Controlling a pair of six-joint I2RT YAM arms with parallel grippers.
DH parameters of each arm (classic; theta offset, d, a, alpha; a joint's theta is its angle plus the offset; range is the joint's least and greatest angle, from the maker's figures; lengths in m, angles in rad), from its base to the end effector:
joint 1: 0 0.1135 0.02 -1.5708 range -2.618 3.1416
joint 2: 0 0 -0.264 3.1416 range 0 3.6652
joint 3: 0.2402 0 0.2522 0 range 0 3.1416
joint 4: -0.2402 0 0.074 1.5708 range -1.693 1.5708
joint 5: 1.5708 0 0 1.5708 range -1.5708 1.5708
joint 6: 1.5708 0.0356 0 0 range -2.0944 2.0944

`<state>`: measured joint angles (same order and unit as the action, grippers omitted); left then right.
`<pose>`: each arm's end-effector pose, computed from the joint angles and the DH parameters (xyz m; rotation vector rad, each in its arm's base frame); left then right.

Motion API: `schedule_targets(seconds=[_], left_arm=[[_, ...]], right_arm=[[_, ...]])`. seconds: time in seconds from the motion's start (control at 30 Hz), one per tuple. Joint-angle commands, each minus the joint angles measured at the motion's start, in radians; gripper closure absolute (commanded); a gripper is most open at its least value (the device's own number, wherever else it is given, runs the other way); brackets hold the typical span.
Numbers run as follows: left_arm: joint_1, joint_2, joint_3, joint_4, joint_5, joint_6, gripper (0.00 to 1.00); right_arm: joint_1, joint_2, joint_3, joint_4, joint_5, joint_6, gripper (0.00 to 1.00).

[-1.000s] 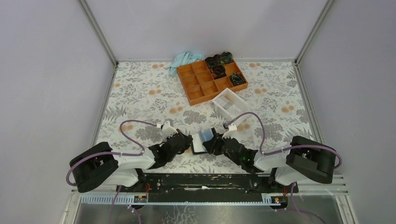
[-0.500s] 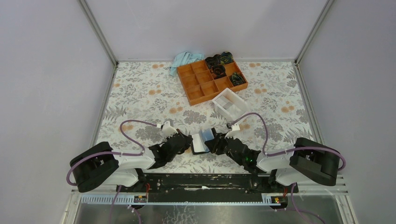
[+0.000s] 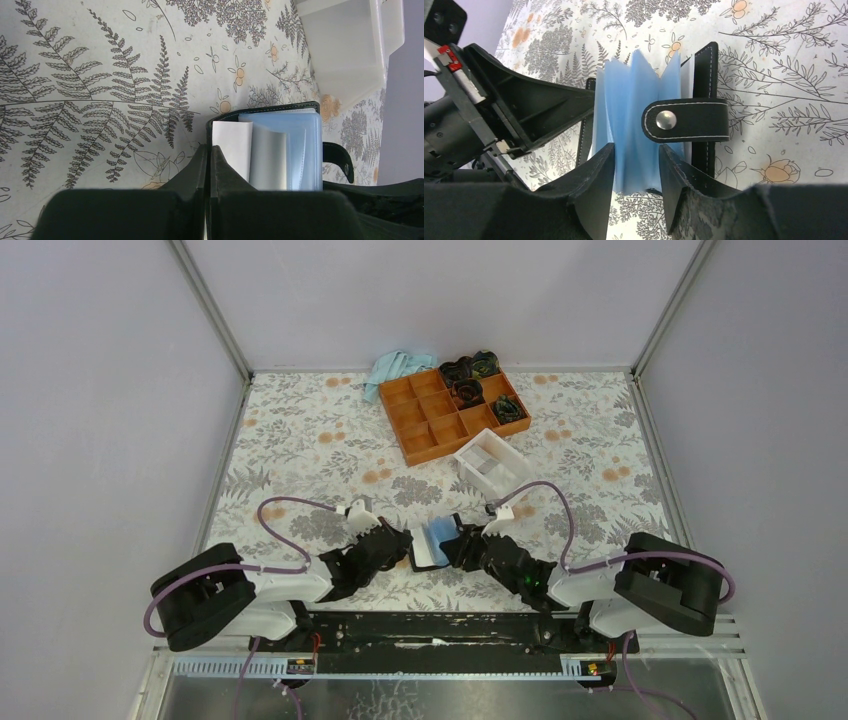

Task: Put the credit cards into the card holder
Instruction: Open the card holder at the center of the board.

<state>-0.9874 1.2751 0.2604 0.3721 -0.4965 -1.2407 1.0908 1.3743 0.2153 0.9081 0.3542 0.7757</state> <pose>0.1285 -0.1639 0.1266 -0.5559 2.1516 -0.7440 0.1151 0.1943 0.1453 -0.0376 1.9227 0.9849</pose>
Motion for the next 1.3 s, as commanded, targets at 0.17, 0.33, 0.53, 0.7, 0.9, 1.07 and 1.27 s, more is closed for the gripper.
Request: schedule_targets(seconds=[0.17, 0.33, 0.53, 0.7, 0.9, 1.07, 1.27], left_arm=[[0.002, 0.005, -0.016, 0.054, -0.001, -0.006, 1.00], [0.003, 0.005, -0.021, 0.058, 0.000, -0.007, 1.00], [0.003, 0.019, -0.018, 0.069, 0.001, -0.006, 1.00], [0.002, 0.004, -0.017, 0.058, -0.004, 0.002, 1.00], [0.003, -0.082, 0.006, -0.063, -0.056, 0.016, 0.95], [0.003, -0.199, 0.042, -0.186, -0.120, 0.044, 0.91], [0.003, -0.267, 0.096, -0.238, -0.139, 0.103, 0.90]], right_arm=[[-0.017, -0.004, 0.004, 0.030, 0.024, 0.006, 0.57], [-0.017, 0.019, 0.040, -0.047, 0.020, -0.003, 0.57], [-0.017, 0.084, 0.114, -0.144, 0.002, -0.038, 0.58], [-0.015, 0.120, 0.146, -0.178, -0.003, -0.073, 0.60], [-0.008, 0.130, 0.176, -0.251, 0.032, -0.123, 0.60], [0.007, 0.158, 0.203, -0.268, 0.045, -0.149, 0.60], [0.049, 0.164, 0.239, -0.291, 0.103, -0.184, 0.60]])
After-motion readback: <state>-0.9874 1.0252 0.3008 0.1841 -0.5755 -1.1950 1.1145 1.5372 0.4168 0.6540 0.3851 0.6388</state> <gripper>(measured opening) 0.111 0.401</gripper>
